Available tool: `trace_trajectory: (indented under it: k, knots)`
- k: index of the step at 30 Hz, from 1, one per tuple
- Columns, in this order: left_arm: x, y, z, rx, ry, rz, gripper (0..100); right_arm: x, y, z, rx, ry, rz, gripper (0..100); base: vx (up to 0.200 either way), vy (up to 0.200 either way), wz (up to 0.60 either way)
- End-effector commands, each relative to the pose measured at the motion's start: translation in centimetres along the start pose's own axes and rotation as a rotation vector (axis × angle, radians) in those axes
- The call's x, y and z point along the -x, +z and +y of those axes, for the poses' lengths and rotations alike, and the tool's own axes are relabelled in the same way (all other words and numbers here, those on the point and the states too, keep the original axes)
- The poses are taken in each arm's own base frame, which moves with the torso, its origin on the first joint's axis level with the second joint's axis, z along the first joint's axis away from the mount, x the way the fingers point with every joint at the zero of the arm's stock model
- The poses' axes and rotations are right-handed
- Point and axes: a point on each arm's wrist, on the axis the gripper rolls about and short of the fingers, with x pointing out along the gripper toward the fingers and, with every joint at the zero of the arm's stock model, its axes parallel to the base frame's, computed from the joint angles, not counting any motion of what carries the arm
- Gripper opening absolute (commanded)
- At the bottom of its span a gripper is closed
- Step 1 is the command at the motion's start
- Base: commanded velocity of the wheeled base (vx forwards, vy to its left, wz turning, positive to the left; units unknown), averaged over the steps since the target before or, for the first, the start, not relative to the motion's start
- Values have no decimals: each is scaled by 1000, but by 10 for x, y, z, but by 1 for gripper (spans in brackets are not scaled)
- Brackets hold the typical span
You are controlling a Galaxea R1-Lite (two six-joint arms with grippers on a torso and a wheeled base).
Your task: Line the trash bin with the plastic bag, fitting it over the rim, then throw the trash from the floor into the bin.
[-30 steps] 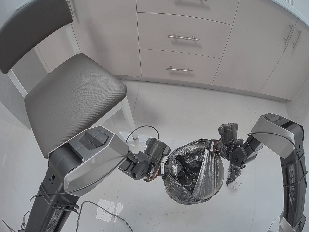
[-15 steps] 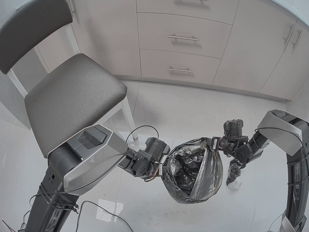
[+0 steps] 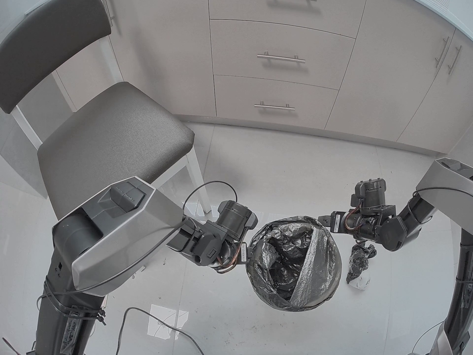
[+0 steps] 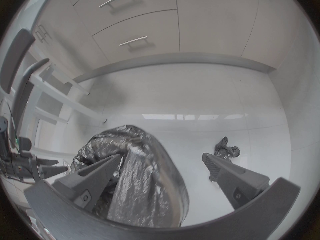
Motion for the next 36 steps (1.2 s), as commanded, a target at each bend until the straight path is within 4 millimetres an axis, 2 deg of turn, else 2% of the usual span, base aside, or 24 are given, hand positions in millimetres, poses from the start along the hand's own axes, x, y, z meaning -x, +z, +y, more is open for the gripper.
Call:
trace_trajectory:
  k: [1, 7, 13, 21, 30, 36]
  knots:
    - [23, 3, -2, 10, -21, -18, 100, 16, -6, -2, 5, 13, 24, 100, 0, 0, 0]
    - [38, -2, -4, 50, -34, -15, 100, 23, -27, 11, 34, 56, 91, 100, 0, 0, 0]
    - [41, -6, 0, 94, -29, -2, 100, 24, -50, 30, 77, 74, 147, 100, 0, 0, 0]
    - [37, -14, 2, 105, -54, -23, 100, 7, -73, 34, 78, -24, 185, 100, 0, 0, 0]
    - [31, -19, 2, 108, -78, -19, 100, 2, -81, 30, 87, -74, 194, 100, 0, 0, 0]
    - [28, -21, 2, 109, -80, -22, 100, 10, -65, 39, 85, -45, 142, 100, 0, 0, 0]
